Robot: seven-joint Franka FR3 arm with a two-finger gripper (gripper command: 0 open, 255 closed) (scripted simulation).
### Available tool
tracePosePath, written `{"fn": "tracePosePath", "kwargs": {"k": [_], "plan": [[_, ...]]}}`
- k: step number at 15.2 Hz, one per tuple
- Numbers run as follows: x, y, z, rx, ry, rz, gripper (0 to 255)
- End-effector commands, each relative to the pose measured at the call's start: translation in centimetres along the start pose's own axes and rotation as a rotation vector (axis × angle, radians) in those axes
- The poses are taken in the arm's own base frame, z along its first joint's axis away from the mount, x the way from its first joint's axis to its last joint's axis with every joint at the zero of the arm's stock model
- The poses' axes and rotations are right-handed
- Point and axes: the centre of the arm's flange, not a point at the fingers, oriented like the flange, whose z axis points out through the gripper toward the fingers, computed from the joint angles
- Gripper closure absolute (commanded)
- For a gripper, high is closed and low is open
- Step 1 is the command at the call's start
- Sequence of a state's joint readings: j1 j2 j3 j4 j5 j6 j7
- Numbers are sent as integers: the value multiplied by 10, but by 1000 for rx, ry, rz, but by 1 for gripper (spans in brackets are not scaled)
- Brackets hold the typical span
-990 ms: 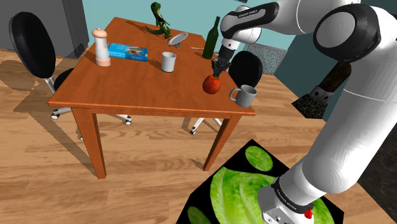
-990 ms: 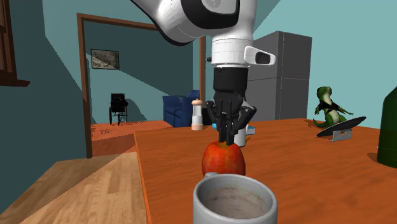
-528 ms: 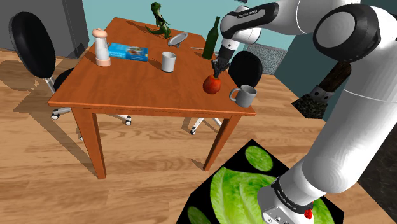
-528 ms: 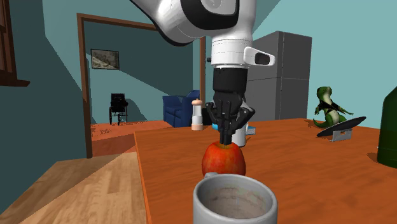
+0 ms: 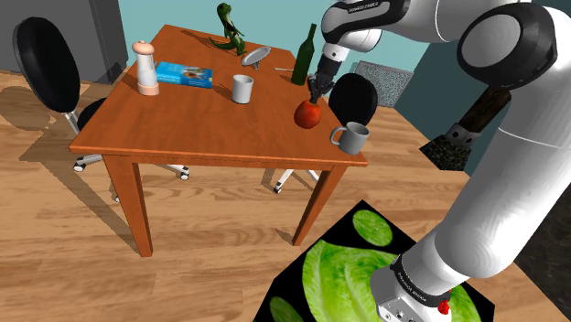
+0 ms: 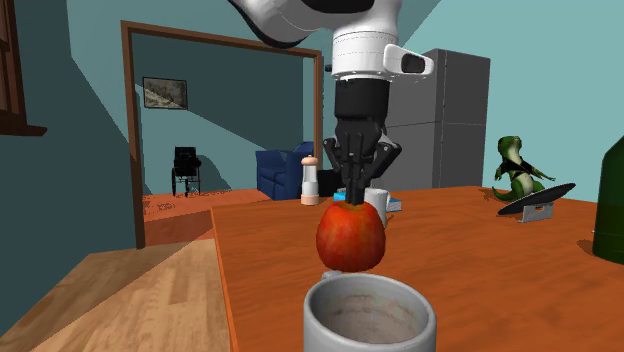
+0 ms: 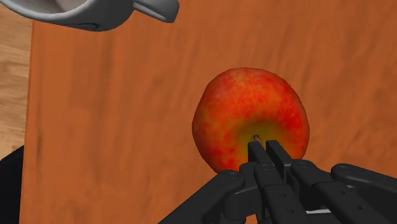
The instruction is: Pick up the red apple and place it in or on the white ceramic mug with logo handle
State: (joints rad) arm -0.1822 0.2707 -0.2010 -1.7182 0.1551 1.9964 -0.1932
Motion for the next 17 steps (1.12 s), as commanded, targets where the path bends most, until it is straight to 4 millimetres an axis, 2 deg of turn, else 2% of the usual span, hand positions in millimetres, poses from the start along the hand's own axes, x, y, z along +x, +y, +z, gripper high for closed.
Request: {"fn": "tracePosePath", "kwargs": {"k": [1, 17], "plan": [[1, -1, -11, 0, 0, 0, 255], [3, -8, -96, 0, 0, 0, 255]]}}
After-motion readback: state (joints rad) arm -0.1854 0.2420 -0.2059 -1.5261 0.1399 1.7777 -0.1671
